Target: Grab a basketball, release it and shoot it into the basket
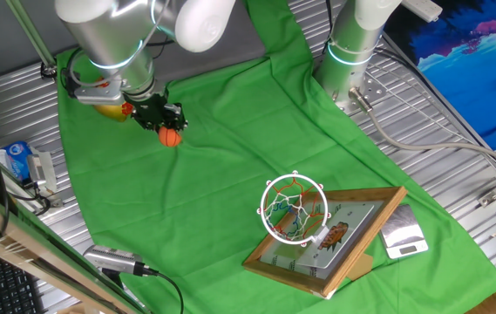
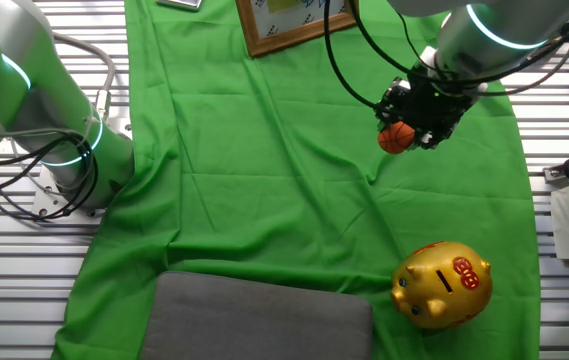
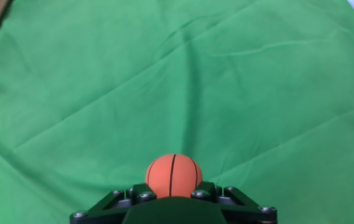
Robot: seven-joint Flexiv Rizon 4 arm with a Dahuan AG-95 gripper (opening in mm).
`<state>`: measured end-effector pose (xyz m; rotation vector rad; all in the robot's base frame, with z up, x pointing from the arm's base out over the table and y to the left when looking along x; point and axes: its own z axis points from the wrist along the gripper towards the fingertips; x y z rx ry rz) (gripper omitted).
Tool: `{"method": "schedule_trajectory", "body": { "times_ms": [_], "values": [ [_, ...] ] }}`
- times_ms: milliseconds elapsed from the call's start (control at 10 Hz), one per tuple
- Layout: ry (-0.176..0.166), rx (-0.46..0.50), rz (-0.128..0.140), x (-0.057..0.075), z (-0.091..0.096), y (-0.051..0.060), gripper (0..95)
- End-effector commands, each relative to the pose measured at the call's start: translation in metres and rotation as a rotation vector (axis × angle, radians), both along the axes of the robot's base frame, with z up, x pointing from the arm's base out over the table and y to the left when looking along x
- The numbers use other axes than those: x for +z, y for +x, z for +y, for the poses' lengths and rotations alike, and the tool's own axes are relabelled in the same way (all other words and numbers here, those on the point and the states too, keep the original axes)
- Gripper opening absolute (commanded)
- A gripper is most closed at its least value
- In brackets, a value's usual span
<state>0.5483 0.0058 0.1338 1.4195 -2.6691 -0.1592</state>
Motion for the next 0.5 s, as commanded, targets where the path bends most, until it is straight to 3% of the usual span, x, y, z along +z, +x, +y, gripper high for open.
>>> {"method": "schedule_trajectory", "body": {
  "times_ms": [100, 500],
  "values": [
    [0.014, 0.007, 0.001, 0.0002, 0.0003, 0.0005, 0.0],
    [0.036, 0.014, 0.001, 0.0002, 0.0003, 0.0005, 0.0]
  ]
}}
